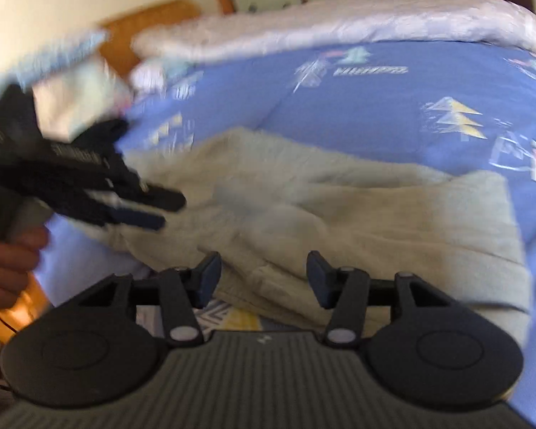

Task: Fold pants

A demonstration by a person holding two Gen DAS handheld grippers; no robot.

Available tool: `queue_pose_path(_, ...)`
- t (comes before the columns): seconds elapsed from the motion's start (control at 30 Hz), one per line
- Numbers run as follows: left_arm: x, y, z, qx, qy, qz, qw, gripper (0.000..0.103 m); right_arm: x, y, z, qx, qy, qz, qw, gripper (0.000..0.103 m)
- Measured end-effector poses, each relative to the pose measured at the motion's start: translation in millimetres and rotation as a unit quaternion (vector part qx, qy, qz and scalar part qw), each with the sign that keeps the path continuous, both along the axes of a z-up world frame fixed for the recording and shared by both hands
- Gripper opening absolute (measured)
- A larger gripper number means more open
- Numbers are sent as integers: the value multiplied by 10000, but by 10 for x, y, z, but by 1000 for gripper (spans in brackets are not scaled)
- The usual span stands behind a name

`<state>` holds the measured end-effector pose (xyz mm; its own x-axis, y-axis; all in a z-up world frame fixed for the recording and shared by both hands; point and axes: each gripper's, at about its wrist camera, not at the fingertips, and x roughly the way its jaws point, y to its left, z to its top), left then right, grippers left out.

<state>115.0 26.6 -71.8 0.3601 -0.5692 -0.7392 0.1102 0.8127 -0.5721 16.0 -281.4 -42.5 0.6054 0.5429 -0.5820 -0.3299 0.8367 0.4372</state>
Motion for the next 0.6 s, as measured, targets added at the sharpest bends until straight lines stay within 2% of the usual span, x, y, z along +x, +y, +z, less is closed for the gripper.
queue_pose_path(0.1, 81, -170, -44, -111, 127, -102, 9998, 67, -66, -458, -38, 438, 118, -825, 9956, 55)
queue_pose_path(0.2, 130, -399, -107, 96, 149, -284, 9994, 67, -19, -865, -153, 639, 391, -1701, 9826, 54)
queue_pose_path(0.33, 102, -642, -267, 522, 195, -502, 9972, 48, 17, -1217, -349, 994, 731, -2612, 9574, 56)
queue_pose_path(0.43, 12, -742, -238, 813, -143, -690, 9942, 27, 75, -1275, -593, 1125, 1270, -2694, 9480, 56)
queue_pose_path(0.47, -8, -764, -214, 835, -183, -744, 9936, 23, 113, -1264, -666, 1196, 1424, -2639, 9465, 54)
queue_pose_path(0.53, -49, -796, -102, 972, -404, -825, 9910, 21, 124, -1162, -635, 1213, 1325, -2466, 9523, 23)
queue_pose_path(0.6, -101, -791, 102, 1056, -836, -840, 9873, 20, 80, -1038, -498, 1194, 1131, -2380, 9572, 19)
